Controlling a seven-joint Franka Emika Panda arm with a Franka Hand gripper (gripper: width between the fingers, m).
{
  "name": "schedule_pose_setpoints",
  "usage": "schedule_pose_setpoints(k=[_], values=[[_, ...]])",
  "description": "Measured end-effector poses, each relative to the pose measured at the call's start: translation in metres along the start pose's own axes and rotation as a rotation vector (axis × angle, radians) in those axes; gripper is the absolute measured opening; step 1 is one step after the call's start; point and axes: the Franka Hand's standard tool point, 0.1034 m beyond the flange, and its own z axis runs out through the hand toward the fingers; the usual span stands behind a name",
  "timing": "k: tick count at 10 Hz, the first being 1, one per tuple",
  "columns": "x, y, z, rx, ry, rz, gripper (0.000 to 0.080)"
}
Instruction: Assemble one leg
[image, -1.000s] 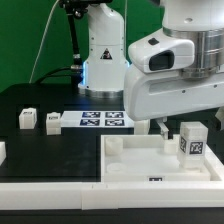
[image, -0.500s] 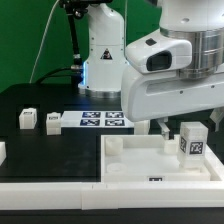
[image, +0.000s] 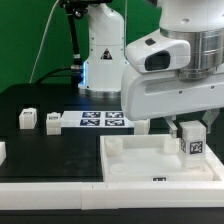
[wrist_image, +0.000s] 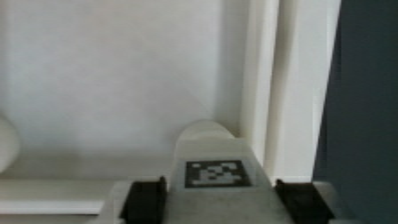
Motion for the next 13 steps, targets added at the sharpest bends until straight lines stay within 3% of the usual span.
schedule_pose_setpoints(k=[2,5,10,13], values=[[0.001,-0.002,0.001,0.010,0.010,0.171,0.0291],[0.001,-0.006,0.002,0.054,0.080,0.569,0.0292],[0.003,-0.017,0.004,0.091,0.089,1.082,0.0294],[0.002,-0.018,0.004,0.087,0.087,1.032,0.0294]])
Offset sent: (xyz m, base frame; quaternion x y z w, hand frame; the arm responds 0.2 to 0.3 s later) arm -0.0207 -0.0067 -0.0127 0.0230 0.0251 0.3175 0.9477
